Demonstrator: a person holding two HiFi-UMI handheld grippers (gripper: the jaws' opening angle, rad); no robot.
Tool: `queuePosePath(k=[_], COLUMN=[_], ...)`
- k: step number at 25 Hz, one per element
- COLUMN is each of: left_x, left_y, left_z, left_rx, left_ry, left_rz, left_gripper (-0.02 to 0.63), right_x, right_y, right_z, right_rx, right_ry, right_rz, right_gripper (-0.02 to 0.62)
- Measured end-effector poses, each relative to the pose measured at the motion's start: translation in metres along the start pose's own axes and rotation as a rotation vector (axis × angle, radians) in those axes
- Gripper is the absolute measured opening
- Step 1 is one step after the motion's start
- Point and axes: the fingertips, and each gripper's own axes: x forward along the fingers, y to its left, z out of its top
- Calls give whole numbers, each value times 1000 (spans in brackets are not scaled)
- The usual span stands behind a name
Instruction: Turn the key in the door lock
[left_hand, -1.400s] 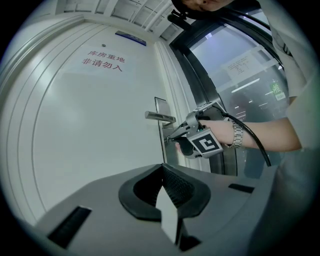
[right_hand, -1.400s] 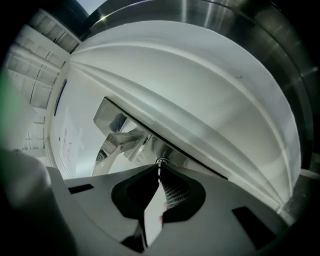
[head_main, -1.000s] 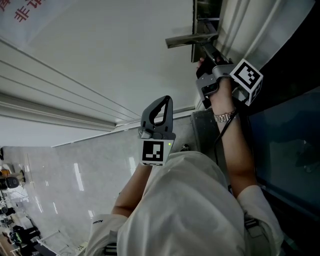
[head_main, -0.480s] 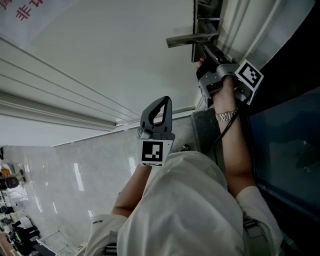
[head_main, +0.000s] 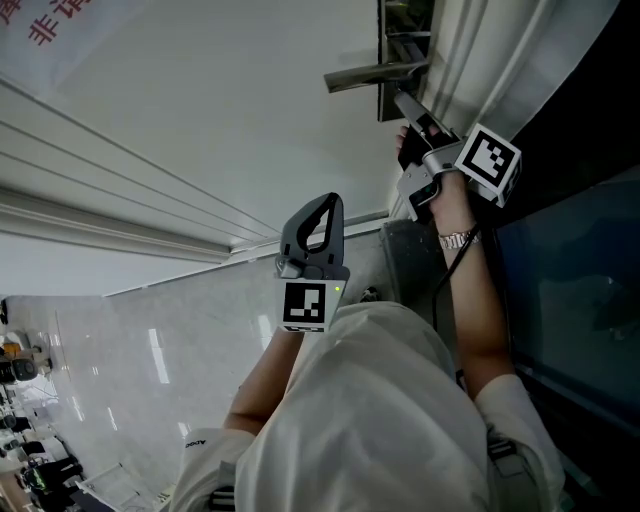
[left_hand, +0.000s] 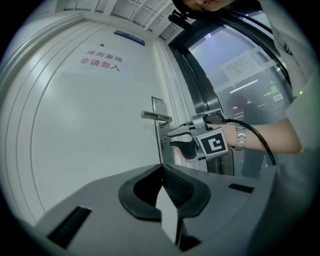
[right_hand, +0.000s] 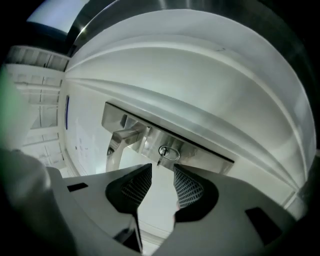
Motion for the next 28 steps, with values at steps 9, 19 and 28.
queuePosePath(k=[9,19,28], left_x=[-1,4,6], left_y=[-1,-2,3], left_z=[-3,-4,0], left_rx=[-8,-5,3], left_ry=[9,12,0], left_rz=[0,5,13], left_gripper=[8,8,9], right_x=[-7,-4,4], right_y=[14,12,25], right_z=[3,3,-3], right_rx=[-682,-1226,-1789], right_ry=[64,71,71], right_rz=[-173,-363,-512], right_gripper=[112,114,127])
